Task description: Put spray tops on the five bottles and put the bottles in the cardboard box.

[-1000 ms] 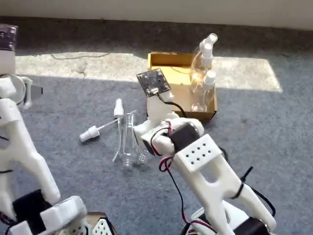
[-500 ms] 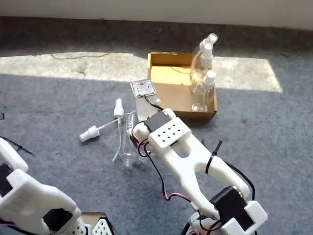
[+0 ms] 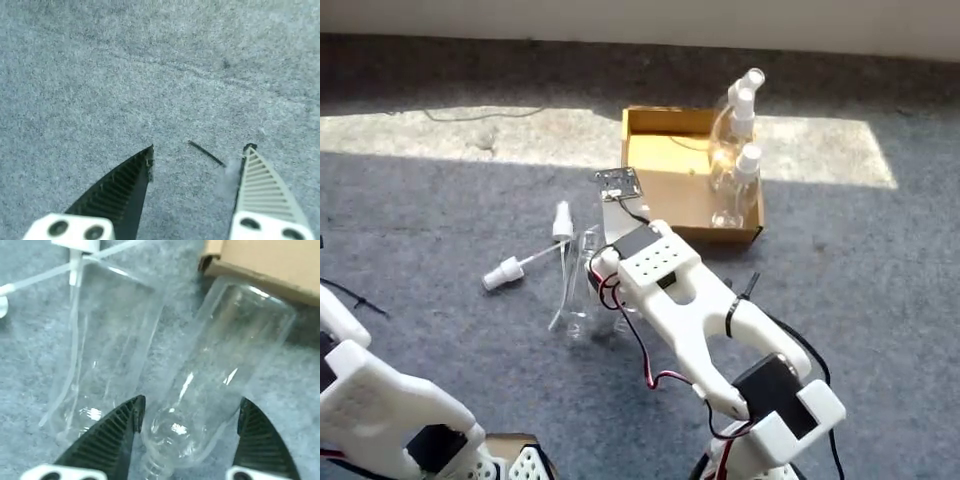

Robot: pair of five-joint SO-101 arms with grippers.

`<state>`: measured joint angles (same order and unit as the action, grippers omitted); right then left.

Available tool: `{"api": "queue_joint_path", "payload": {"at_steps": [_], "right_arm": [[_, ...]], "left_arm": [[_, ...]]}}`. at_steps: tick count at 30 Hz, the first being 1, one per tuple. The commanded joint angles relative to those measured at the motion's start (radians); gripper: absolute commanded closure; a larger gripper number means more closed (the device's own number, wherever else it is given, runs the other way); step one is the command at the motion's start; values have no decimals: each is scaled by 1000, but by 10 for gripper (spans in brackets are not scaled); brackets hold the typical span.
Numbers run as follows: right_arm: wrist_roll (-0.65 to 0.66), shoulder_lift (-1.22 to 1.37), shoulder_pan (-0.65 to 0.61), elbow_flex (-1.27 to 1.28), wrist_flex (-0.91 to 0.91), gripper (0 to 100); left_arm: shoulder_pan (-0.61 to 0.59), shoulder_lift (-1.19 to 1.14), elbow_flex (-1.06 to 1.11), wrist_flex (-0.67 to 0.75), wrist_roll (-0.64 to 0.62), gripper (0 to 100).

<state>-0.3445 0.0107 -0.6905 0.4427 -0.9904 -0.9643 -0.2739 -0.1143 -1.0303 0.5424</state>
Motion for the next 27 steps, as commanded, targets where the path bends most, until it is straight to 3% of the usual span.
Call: {"api": "queue_joint_path", "payload": {"at_steps": [1,5,11,14,21,27], "right_arm": [[-6,-8,33,-42,-27,792],[11,-27,35,-48,-154,907],[256,-208,45,12,-289,979],[353,-337,120,64,-364,984],[658,-700,526,159,-507,985],[916,-803,997,185,-437,985]], "left_arm": [[-8,10,-54,17,5,740],[-7,10,-58,17,3,740],[-7,18,-62,17,2,740],[-5,18,-62,17,2,740],[-4,19,-61,-14,3,740],[99,88,-74,-301,64,740]]}}
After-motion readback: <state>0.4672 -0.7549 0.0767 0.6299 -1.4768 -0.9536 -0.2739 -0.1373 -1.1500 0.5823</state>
